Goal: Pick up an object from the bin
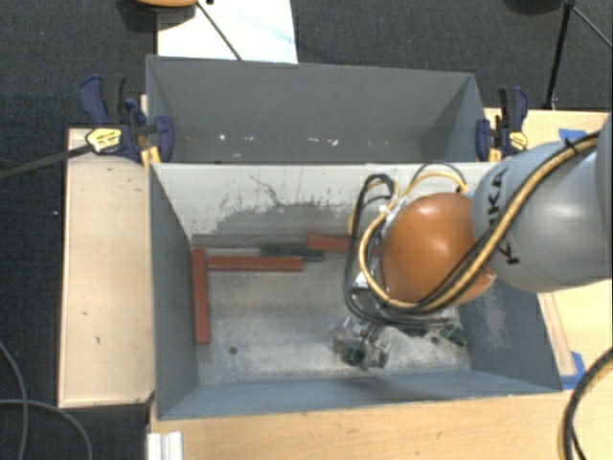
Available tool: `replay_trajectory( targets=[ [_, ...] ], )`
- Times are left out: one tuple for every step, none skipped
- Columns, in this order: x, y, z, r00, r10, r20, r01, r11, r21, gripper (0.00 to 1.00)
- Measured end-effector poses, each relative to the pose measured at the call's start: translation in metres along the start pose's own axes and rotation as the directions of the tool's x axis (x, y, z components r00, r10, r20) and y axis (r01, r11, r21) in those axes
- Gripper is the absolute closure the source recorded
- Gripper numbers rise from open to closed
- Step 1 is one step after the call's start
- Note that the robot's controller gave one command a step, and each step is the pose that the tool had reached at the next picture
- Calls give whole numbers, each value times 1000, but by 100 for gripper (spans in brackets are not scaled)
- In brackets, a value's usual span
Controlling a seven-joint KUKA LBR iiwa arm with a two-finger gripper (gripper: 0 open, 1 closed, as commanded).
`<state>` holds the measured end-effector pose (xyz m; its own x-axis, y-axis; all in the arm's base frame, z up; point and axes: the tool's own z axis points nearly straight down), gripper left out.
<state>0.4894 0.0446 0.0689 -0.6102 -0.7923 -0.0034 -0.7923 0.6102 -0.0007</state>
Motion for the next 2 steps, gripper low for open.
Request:
replay_trajectory(
  targets=[
    [1,0,-5,1000,1,-2,-1,1000,-1,100],
    [1,2,-18,1000,13,-7,-13,1000,-7,100]
  ],
)
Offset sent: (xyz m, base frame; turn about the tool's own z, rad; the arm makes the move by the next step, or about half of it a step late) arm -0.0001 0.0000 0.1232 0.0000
